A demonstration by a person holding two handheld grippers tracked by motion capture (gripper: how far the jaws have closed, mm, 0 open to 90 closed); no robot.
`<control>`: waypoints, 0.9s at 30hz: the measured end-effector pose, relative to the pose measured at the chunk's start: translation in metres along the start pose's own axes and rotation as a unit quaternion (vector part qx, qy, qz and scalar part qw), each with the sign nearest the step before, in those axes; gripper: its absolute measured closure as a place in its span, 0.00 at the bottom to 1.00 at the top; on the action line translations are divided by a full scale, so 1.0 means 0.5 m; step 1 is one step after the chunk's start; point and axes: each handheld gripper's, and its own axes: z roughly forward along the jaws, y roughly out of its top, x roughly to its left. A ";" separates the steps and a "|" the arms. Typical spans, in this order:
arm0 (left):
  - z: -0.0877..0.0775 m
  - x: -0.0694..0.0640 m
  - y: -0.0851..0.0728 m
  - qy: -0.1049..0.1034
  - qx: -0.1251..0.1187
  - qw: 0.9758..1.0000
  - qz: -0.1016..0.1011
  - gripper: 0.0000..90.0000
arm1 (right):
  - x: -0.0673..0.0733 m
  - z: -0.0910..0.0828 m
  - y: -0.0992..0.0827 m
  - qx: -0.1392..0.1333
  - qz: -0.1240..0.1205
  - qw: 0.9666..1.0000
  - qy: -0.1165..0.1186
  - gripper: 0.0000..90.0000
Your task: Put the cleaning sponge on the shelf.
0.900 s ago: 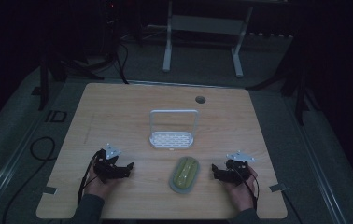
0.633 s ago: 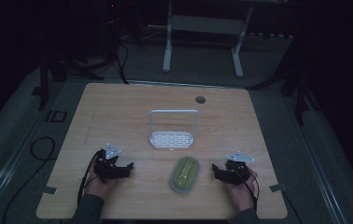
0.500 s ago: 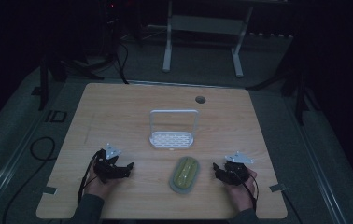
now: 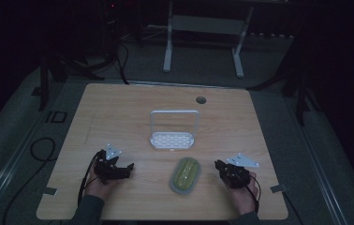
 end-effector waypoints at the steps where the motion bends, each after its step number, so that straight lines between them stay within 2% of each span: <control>1: 0.000 0.000 0.000 0.000 0.000 1.000 0.000 0.15 | 0.004 -0.005 0.003 -0.004 -0.004 1.000 0.002 0.98; 6: 0.000 0.000 0.000 0.000 0.000 1.000 0.000 0.15 | 0.023 -0.022 0.016 -0.016 -0.015 1.000 0.010 1.00; 19: 0.000 0.000 0.000 0.000 0.000 1.000 0.000 0.15 | 0.079 -0.037 0.048 -0.030 -0.033 0.997 0.059 1.00; 27: 0.000 0.000 0.000 0.000 0.000 1.000 0.000 0.15 | 0.112 -0.033 0.065 -0.030 -0.046 0.995 0.083 1.00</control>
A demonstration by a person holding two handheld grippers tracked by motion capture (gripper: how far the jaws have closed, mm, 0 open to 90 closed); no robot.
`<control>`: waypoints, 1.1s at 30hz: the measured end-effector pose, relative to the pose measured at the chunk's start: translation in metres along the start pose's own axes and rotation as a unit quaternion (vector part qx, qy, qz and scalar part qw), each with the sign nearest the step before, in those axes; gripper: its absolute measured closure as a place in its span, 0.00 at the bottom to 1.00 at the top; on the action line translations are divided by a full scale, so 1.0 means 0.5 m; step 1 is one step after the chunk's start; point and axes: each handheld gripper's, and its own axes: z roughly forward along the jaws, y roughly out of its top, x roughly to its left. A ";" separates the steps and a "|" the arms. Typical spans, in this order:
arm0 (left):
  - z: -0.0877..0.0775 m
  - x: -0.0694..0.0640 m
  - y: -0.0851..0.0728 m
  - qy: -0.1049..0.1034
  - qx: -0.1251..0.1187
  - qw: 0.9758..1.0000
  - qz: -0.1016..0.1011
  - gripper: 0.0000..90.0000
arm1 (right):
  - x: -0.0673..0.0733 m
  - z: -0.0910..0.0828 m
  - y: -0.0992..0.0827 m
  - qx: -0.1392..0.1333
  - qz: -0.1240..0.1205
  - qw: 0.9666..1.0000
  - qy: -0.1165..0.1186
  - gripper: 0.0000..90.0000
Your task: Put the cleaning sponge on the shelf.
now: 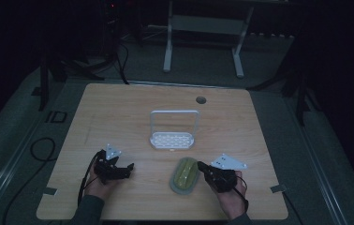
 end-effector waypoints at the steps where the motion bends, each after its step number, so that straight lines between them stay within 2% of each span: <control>1: 0.000 0.000 0.000 0.000 0.000 1.000 0.000 0.15 | 0.003 0.003 0.002 0.000 -0.003 1.000 0.003 1.00; 12: 0.000 0.000 0.000 0.000 -0.001 1.000 0.000 0.15 | 0.057 0.047 0.014 0.020 -0.029 0.999 0.032 0.98; 19: 0.000 0.000 0.000 0.000 0.000 1.000 0.000 0.15 | 0.090 0.082 0.017 0.041 -0.063 0.997 0.029 0.97; 24: 0.000 0.000 0.000 0.000 -0.001 1.000 0.000 0.15 | 0.095 0.098 0.013 0.053 -0.064 0.996 0.029 0.97; 33: 0.000 0.000 0.000 0.000 0.000 1.000 0.000 0.15 | 0.085 0.089 0.008 0.057 -0.058 0.996 0.023 0.97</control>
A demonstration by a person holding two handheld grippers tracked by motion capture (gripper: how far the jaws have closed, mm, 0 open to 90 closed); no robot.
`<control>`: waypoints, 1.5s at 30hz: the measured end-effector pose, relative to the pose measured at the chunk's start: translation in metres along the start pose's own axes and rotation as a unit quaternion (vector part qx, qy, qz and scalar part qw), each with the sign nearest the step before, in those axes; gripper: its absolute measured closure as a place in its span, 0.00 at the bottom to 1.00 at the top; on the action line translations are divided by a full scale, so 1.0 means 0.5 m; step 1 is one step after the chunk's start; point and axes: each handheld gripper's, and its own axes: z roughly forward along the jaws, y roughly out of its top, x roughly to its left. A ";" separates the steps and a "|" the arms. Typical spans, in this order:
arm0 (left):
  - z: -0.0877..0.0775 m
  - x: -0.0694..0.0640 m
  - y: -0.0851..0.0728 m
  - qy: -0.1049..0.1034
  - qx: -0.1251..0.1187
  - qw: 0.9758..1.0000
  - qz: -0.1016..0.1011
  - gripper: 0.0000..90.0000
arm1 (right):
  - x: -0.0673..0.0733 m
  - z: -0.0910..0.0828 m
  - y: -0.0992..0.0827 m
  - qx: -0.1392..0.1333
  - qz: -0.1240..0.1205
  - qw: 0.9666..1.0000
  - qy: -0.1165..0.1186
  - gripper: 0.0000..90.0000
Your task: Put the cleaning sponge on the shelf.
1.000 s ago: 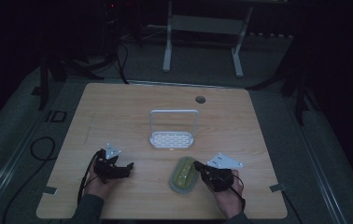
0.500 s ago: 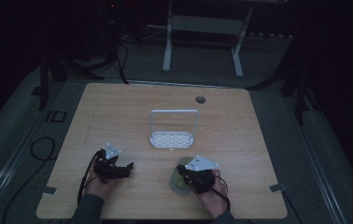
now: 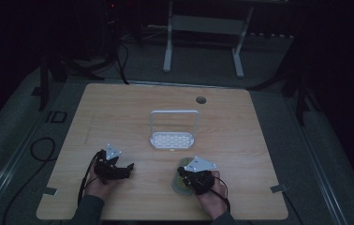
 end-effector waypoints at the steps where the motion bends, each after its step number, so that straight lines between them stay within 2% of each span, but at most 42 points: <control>1: 0.000 0.000 0.000 0.000 0.000 1.000 0.000 0.15 | -0.002 -0.002 -0.001 0.001 0.000 1.000 0.000 0.97; 14: 0.000 0.000 0.000 0.000 0.000 1.000 0.000 0.15 | -0.026 -0.039 -0.033 0.008 0.013 1.000 -0.021 0.96; 26: 0.000 0.000 0.000 0.000 0.000 1.000 0.000 0.15 | -0.076 -0.081 -0.067 0.017 0.031 0.998 -0.047 0.94; 31: 0.000 0.000 0.000 0.000 0.000 1.000 0.000 0.15 | -0.083 -0.092 -0.069 0.012 0.028 0.999 -0.041 0.91; 35: 0.000 0.000 0.000 0.000 0.000 1.000 0.000 0.15 | -0.096 -0.116 -0.063 0.002 0.022 0.999 -0.031 0.83; 38: 0.000 0.000 0.000 0.000 0.000 1.000 0.000 0.15 | -0.104 -0.121 -0.060 0.005 0.022 0.999 -0.031 0.81; 41: 0.000 0.000 0.000 0.000 0.000 1.000 0.000 0.15 | -0.122 -0.127 -0.055 0.013 0.028 0.999 -0.021 0.71; 45: 0.000 0.000 0.000 0.000 0.000 1.000 0.000 0.15 | -0.137 -0.126 -0.050 0.023 0.035 0.999 -0.011 0.67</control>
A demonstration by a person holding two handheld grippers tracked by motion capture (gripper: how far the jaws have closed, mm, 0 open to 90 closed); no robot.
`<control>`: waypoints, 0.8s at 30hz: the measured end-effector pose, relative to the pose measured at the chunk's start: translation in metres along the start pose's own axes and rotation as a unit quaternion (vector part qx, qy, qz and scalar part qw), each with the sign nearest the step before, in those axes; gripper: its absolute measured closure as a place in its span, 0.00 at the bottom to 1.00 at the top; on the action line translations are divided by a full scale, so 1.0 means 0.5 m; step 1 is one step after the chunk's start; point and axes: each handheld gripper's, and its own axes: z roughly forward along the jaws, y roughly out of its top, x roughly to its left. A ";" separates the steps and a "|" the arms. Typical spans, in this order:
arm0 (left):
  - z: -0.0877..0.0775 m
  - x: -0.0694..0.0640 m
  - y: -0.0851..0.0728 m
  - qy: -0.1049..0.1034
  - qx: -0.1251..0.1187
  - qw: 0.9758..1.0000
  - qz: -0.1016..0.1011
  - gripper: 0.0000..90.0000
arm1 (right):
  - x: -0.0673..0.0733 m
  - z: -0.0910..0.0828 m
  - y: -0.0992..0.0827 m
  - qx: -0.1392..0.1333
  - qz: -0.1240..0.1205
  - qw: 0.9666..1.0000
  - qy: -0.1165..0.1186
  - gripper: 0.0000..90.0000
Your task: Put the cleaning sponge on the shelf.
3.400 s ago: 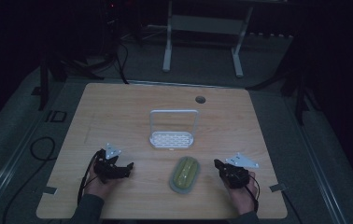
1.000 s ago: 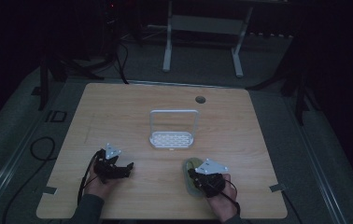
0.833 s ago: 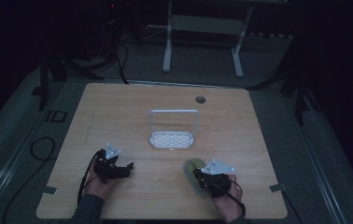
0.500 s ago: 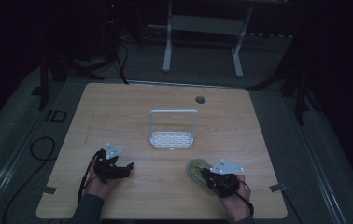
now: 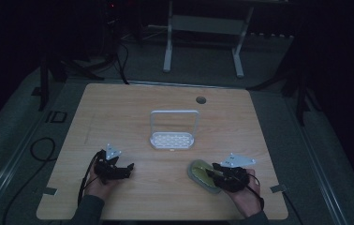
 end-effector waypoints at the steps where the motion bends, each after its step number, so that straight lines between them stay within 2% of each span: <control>1: 0.000 0.000 0.000 0.000 0.000 1.000 0.000 0.15 | -0.003 0.000 0.001 0.002 0.000 1.000 0.002 0.66; 11: 0.000 0.000 0.000 0.000 0.000 1.000 0.000 0.15 | -0.017 0.002 0.018 0.029 -0.010 0.999 0.013 0.60; 24: 0.000 0.000 0.000 0.000 0.000 1.000 0.000 0.15 | -0.015 0.009 0.044 0.063 -0.044 0.997 0.018 0.58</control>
